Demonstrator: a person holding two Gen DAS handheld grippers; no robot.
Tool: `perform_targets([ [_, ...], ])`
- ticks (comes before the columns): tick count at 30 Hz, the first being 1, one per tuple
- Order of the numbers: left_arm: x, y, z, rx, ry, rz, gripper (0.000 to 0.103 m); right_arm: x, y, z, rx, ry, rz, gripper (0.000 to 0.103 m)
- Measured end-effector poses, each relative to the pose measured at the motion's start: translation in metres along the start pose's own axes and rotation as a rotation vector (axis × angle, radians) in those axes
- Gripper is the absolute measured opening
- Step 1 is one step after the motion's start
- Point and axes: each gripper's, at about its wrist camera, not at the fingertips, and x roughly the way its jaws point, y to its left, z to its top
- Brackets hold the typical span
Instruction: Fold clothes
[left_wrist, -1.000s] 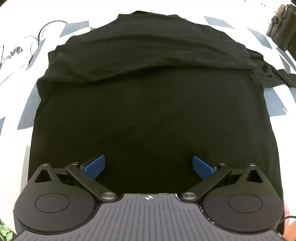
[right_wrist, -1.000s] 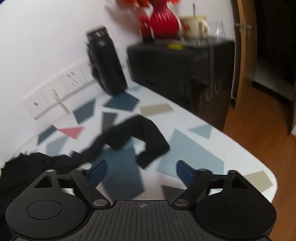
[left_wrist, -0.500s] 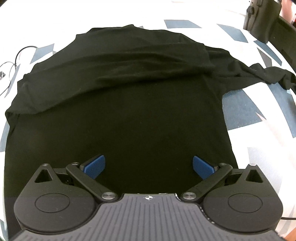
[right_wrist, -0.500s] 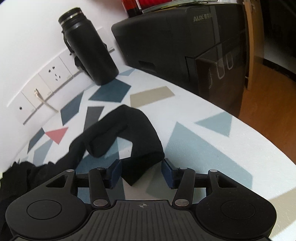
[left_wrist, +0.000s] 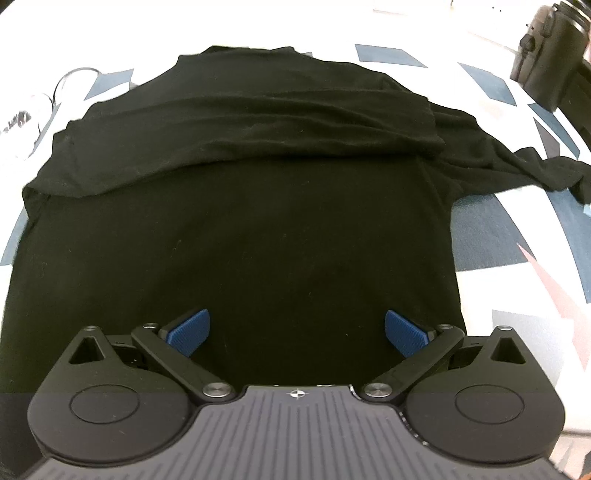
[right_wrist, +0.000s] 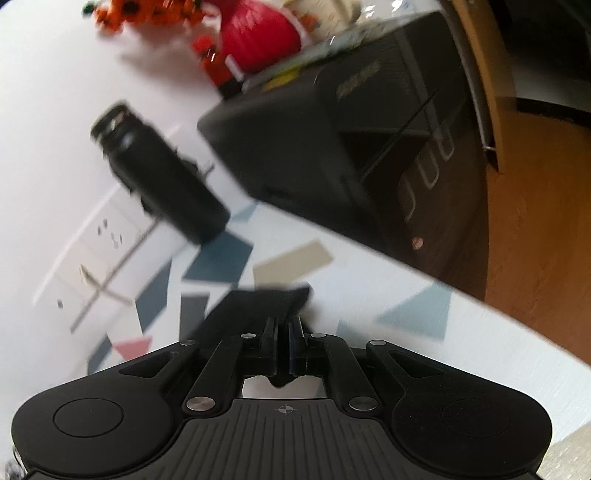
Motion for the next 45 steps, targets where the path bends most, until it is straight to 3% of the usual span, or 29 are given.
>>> perform_targets([
  [3,-0.011,-0.023,-0.003,0.113,-0.055,0.004,0.102,-0.013,-0.003,0.019,0.023,-0.057,0.01,0.004],
  [8,-0.024,-0.056,0.002,0.2,-0.163,-0.083,0.102,-0.046,-0.003,0.062,0.052,-0.186,0.021,0.004],
  [12,-0.02,-0.063,0.0,0.234,-0.152,-0.1,0.102,-0.067,-0.005,0.085,0.059,-0.217,0.045,0.004],
  [16,-0.01,-0.057,-0.005,0.222,-0.12,-0.091,0.102,-0.069,-0.009,0.082,0.044,-0.166,0.019,0.004],
  [19,-0.005,-0.055,-0.005,0.219,-0.101,-0.082,0.102,-0.055,-0.02,0.076,0.077,-0.062,-0.008,0.019],
  [23,-0.006,-0.058,-0.008,0.237,-0.098,-0.081,0.102,-0.053,-0.033,0.064,0.079,-0.03,-0.037,0.02],
  [28,-0.007,-0.06,-0.008,0.245,-0.11,-0.086,0.103,-0.053,-0.062,0.036,0.177,0.021,-0.051,0.025],
  [32,-0.006,-0.057,-0.008,0.227,-0.107,-0.096,0.103,-0.045,-0.075,0.013,0.232,0.083,-0.025,0.028],
  [34,-0.006,-0.056,-0.009,0.219,-0.107,-0.1,0.103,-0.037,-0.071,0.006,0.193,0.097,-0.022,0.031],
  [40,-0.007,-0.057,-0.01,0.241,-0.114,-0.089,0.103,-0.004,-0.032,0.0,-0.117,0.09,-0.164,0.044],
  [42,-0.008,-0.057,-0.01,0.248,-0.115,-0.086,0.103,0.008,-0.025,-0.003,-0.174,0.109,-0.192,0.041],
  [43,-0.008,-0.057,-0.01,0.251,-0.116,-0.086,0.103,0.01,-0.023,-0.003,-0.185,0.107,-0.201,0.027],
  [44,-0.008,-0.057,-0.01,0.252,-0.118,-0.085,0.103,0.009,-0.024,-0.002,-0.168,0.112,-0.2,0.003],
  [45,-0.008,-0.057,-0.01,0.253,-0.118,-0.086,0.103,0.008,-0.028,0.0,-0.125,0.121,-0.188,0.004],
])
